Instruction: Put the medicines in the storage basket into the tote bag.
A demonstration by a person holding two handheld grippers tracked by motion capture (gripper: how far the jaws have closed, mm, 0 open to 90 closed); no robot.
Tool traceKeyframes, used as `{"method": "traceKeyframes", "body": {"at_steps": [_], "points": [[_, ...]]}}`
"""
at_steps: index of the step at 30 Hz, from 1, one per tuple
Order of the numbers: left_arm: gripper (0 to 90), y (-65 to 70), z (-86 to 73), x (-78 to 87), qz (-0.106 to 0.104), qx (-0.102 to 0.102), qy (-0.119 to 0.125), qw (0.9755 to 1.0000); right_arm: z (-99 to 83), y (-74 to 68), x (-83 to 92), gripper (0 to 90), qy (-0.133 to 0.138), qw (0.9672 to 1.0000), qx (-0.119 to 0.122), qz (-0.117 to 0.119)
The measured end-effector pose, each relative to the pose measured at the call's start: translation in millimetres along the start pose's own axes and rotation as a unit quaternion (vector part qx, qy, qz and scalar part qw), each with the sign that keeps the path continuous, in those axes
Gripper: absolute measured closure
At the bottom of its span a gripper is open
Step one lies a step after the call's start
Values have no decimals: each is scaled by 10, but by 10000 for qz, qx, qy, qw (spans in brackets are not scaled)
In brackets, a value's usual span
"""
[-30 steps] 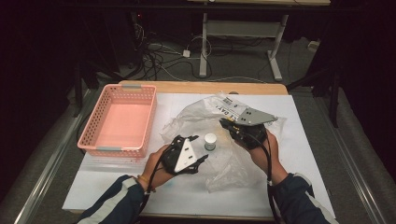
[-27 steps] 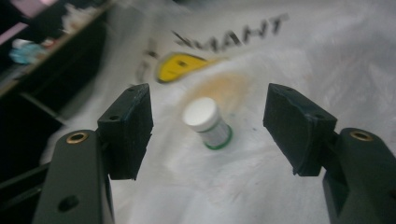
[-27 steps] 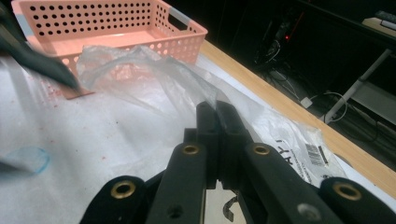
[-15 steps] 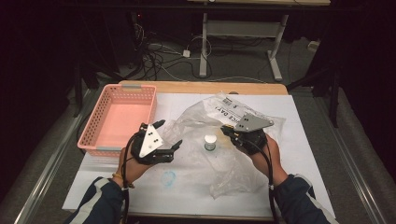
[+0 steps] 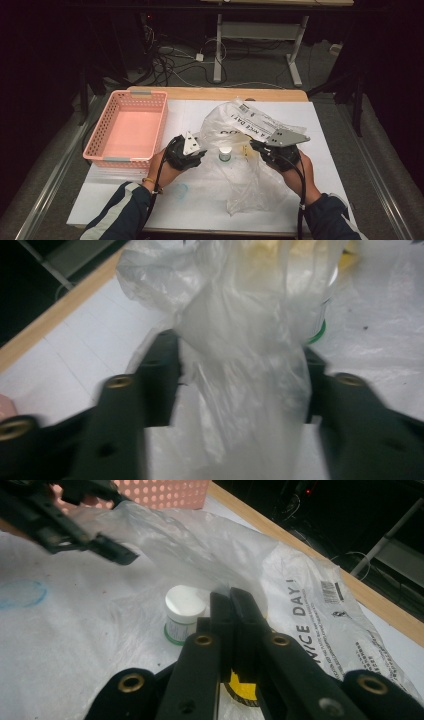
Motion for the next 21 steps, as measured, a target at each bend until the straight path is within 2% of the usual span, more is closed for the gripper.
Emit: {"method": "traceKeyframes", "body": {"at_steps": [3,5,7,9,10,13,16,18,21], "points": [[747,-4,-6,13,-75,0,32,10000,-36,-42,-8,830,-26,10000,14,77],[818,-1,-13,36,-90,-20,48,9999,-56,-86,5,712,-38,10000,26,86],[841,6,-25,47,-83,-66,25,9999,-84,-130,49,686,120,9998,14,160],[847,6,-39,44,-95,-69,-6,9999,-109,-191,107,535,252,9995,-3,193],[847,10,-46,39,-88,-74,-17,9999,-123,-231,145,512,326,9993,18,204],[847,20,-64,18,-112,-97,-68,9999,-186,-359,251,442,388,9980,61,501],[848,34,-71,10,-125,-113,-76,9998,-323,-509,282,370,213,9968,45,775],[848,40,-74,10,-112,-121,-66,9998,-451,-611,265,329,-4,9955,76,948],[847,36,-82,6,-123,-109,-73,9998,-607,-684,226,288,-301,9928,80,1156]]}}
Point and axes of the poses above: each handheld gripper's, and its own axes: x roughly backward along the jaws, z roughly out of its top, y roughly to its right, the point moved 1 cm from there along -x, roughly forward along the jaws, and after that the axes turned 11 degrees about z, right-handed, at the moved point
